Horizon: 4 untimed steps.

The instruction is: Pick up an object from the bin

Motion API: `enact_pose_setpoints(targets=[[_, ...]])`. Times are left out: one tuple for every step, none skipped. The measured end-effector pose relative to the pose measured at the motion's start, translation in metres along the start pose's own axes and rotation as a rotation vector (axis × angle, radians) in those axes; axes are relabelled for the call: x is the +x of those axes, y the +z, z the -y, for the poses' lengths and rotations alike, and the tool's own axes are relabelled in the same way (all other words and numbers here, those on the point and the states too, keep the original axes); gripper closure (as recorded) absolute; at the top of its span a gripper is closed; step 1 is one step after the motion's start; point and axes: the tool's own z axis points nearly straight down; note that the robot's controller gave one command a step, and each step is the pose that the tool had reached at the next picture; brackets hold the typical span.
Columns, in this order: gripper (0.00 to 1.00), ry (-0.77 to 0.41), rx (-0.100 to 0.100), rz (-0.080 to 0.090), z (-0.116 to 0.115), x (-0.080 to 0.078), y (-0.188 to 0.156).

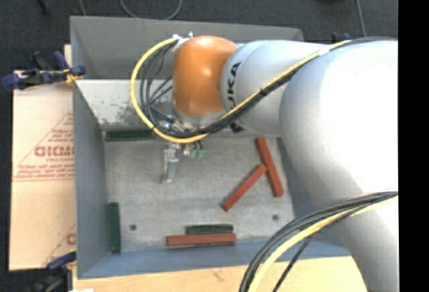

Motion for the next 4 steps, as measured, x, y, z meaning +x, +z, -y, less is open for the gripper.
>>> enact_pose_setpoints(targets=[[0.00,0.119,-0.001,0.015,0.056,-0.010,-0.063],[0.00,0.140,0.002,0.007,0.124,-0.012,-0.044],[0.00,-0.213,0.002,0.006,0.173,0.032,-0.045],[0.00,-0.321,-0.001,0.002,0.193,0.094,0.006]])
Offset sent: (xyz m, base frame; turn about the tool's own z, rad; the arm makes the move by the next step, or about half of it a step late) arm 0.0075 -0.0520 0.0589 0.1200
